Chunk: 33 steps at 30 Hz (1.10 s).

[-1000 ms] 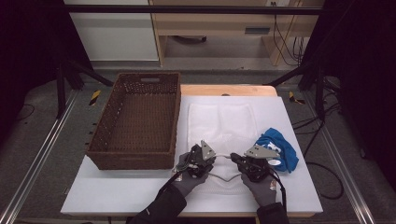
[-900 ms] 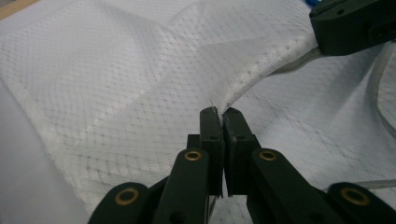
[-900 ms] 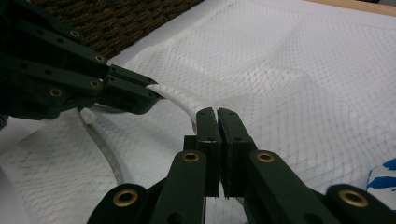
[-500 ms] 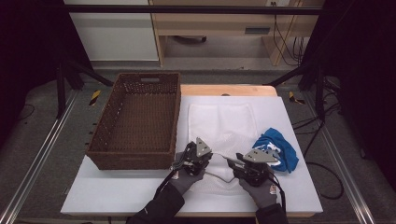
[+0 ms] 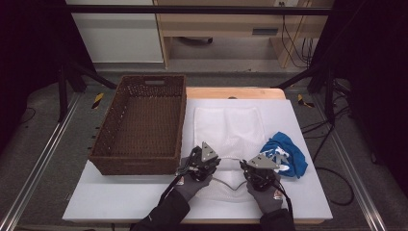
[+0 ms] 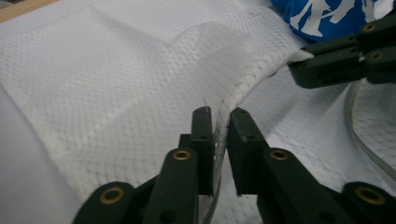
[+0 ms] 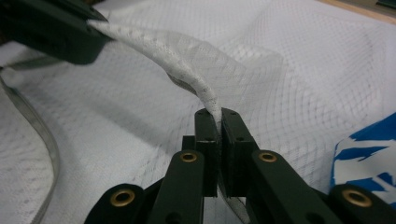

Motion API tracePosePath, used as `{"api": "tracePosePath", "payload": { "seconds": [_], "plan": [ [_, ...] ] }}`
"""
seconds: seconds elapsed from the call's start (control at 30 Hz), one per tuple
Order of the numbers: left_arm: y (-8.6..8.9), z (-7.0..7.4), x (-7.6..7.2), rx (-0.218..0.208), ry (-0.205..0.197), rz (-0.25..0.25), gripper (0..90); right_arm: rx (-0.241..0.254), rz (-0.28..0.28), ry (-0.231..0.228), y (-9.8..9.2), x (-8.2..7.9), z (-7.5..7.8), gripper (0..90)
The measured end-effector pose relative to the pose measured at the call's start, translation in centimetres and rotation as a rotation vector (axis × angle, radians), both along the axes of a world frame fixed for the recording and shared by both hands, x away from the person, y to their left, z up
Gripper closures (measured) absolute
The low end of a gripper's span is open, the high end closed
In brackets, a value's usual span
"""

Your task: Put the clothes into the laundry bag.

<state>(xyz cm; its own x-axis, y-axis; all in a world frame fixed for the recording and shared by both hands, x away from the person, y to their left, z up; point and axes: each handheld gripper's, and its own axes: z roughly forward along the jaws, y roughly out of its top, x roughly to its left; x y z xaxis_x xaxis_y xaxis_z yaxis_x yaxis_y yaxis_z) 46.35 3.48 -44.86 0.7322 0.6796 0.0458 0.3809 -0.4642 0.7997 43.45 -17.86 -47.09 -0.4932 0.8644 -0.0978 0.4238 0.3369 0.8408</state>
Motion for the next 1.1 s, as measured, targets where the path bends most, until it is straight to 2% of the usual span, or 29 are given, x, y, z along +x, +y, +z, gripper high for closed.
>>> {"api": "tracePosePath", "payload": {
  "seconds": [0.17, 0.23, 0.37, 0.4, 0.43, 0.47, 0.5, 0.53, 0.6, 0.63, 0.73, 0.77, 0.8, 0.83, 0.9, 0.93, 0.97, 1.0, 1.03, 1.1],
  "plan": [
    [-0.2, 0.7, -0.4, 0.001, -0.008, -0.007, 55.2, 0.037, 0.02, -0.022, -0.5, -0.1, 0.9, 87.6],
    [-0.8, 1.2, -0.7, 0.021, -0.037, -0.026, 47.7, 0.067, 0.033, -0.036, -0.9, -0.1, 1.3, 87.5],
    [-1.9, 1.1, -0.6, 0.058, -0.045, -0.032, 45.1, 0.081, 0.037, -0.049, -1.1, -0.2, 1.5, 87.5],
    [-2.2, 1.0, -0.5, 0.075, -0.047, -0.023, 46.0, 0.087, 0.033, -0.05, -1.2, -0.3, 1.6, 87.5],
    [-2.5, 0.5, -0.1, 0.092, -0.029, -0.015, 51.4, 0.098, 0.033, -0.056, -1.3, -0.3, 1.7, 87.5],
    [-2.5, 0.5, -0.1, 0.092, -0.029, -0.015, 56.0, 0.099, 0.036, -0.062, -1.4, -0.3, 1.8, 87.5],
    [-2.6, 0.2, 0.1, 0.103, -0.027, -0.005, 56.0, 0.099, 0.036, -0.062, -1.4, -0.3, 1.8, 87.5],
    [-2.7, 0.0, 0.2, 0.11, -0.025, 0.003, 61.1, 0.104, 0.034, -0.063, -1.5, -0.4, 1.8, 87.4],
    [-2.6, -0.1, 0.3, 0.103, -0.024, 0.007, 75.3, 0.103, 0.044, -0.059, -1.6, -0.4, 1.8, 87.2],
    [-2.4, 0.1, 0.2, 0.093, -0.038, 0.007, 86.7, 0.104, 0.054, -0.047, -1.5, -0.5, 1.7, 86.3],
    [-2.3, 0.4, 0.1, 0.092, -0.045, 0.005, 87.7, 0.093, 0.055, -0.038, -1.4, -0.7, 1.6, 83.0],
    [-2.2, 0.5, 0.1, 0.082, -0.042, -0.001, 87.8, 0.097, 0.054, -0.035, -1.5, -0.9, 1.6, 78.8],
    [-2.1, 0.6, 0.1, 0.074, -0.039, -0.005, 87.9, 0.12, 0.046, -0.041, -1.8, -1.6, 1.8, 72.4],
    [-2.1, 0.6, 0.1, 0.065, -0.035, -0.01, 87.9, 0.12, 0.046, -0.041, -1.8, -1.6, 1.8, 72.4],
    [-1.9, 0.8, 0.1, 0.052, -0.034, -0.007, 87.9, 0.161, 0.05, -0.014, -2.3, -2.4, 1.6, 76.1],
    [-1.7, 1.0, 0.2, 0.025, -0.025, -0.004, 87.9, 0.161, 0.065, 0.029, -2.5, -3.2, 1.1, 79.9],
    [-1.7, 1.0, 0.2, 0.025, -0.025, -0.004, 87.9, 0.161, 0.065, 0.029, -2.5, -3.2, 1.1, 79.9],
    [-1.6, 1.1, 0.2, 0.01, -0.022, -0.003, 87.9, 0.149, 0.071, 0.075, -2.6, -3.7, 0.3, 82.6],
    [-1.5, 1.3, 0.2, 0.002, -0.021, -0.004, 87.9, 0.149, 0.071, 0.075, -2.6, -3.7, 0.3, 82.6],
    [-1.3, 1.6, 0.1, -0.011, -0.029, -0.006, 87.9, 0.143, 0.071, 0.109, -2.8, -4.0, -0.5, 84.2]
  ]
}}
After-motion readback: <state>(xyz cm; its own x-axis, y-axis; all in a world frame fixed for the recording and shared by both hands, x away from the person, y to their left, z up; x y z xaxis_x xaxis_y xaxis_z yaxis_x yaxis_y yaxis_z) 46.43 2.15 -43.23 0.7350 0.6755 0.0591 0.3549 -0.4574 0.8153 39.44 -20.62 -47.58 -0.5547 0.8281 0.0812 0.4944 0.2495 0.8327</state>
